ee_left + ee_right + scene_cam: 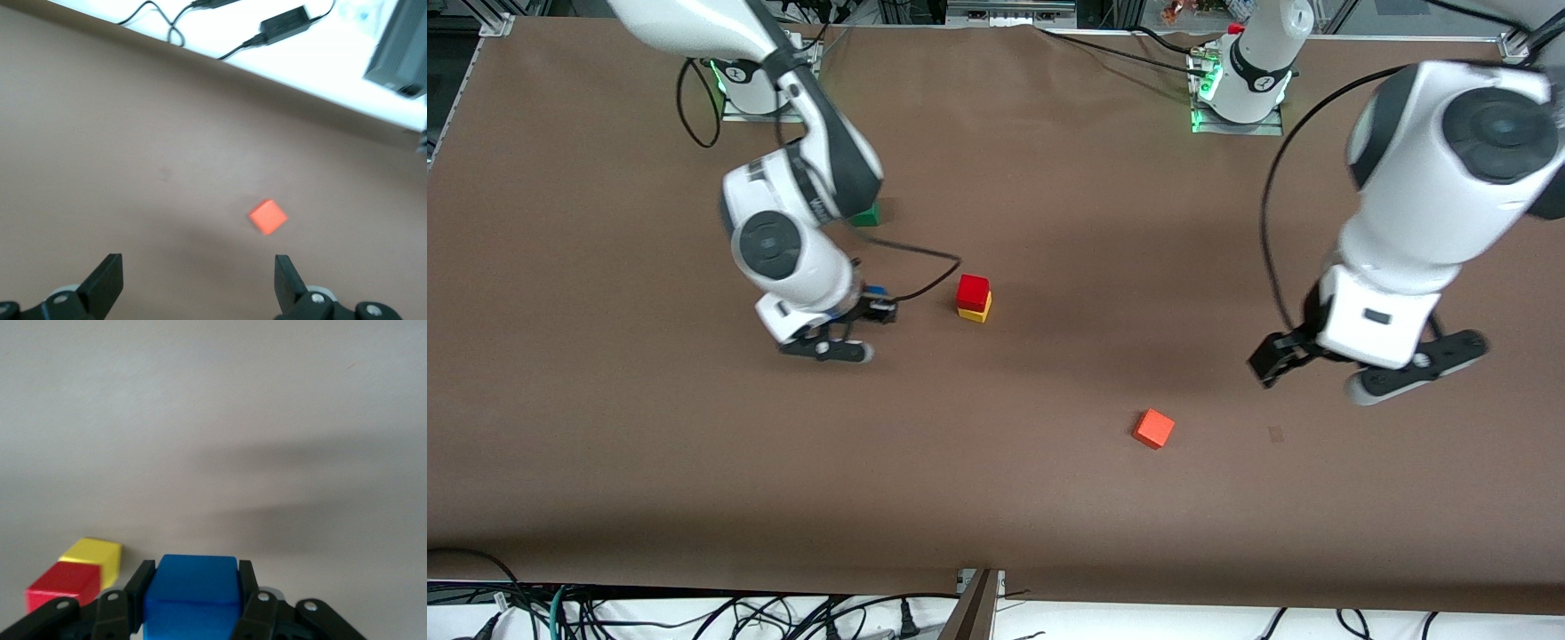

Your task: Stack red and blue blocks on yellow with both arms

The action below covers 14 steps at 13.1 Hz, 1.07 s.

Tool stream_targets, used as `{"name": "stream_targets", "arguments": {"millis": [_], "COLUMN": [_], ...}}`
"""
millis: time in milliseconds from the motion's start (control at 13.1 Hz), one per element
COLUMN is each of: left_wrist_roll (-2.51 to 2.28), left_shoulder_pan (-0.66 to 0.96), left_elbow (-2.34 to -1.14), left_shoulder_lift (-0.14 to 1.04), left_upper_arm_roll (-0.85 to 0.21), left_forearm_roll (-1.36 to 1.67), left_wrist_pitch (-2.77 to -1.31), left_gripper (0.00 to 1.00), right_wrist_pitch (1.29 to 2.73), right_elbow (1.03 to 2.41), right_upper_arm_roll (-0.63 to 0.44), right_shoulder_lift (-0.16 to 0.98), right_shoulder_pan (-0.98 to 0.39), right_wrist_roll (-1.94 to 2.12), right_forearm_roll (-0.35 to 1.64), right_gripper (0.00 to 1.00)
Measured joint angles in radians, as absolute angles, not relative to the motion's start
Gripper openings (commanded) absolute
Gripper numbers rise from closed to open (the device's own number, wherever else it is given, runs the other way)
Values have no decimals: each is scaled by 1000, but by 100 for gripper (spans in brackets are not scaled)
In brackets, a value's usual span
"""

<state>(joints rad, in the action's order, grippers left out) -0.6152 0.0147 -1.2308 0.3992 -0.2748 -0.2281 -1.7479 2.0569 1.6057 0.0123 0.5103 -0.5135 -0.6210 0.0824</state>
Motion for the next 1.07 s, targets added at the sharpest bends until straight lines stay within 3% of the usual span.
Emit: {"name": "stream_targets", "arguments": {"millis": [383,843,1073], "left_wrist_roll": [-190,-87,-85], "left_shoulder_pan": [-113,-116,-116], "left_elbow": [-1253,-1502,-1547], "left_shoulder_lift": [275,98,71], "left_upper_arm_roll": [-158,-152,-152], "left_forearm_roll": [-83,-59,-31], "left_wrist_pitch": [-1608,-1573,-1574], "left_gripper": [100,100,100], "right_wrist_pitch": [2115,2119,2120], "right_elbow": [1601,1541,1518], "right_upper_arm_roll": [12,12,5], "right_shoulder_lift": [534,589,607], "right_shoulder_pan": [-603,-711,-718], "right_wrist_roll": [-804,-936,-939], "right_forearm_roll": [83,82,82], "right_gripper": [27,28,28]}}
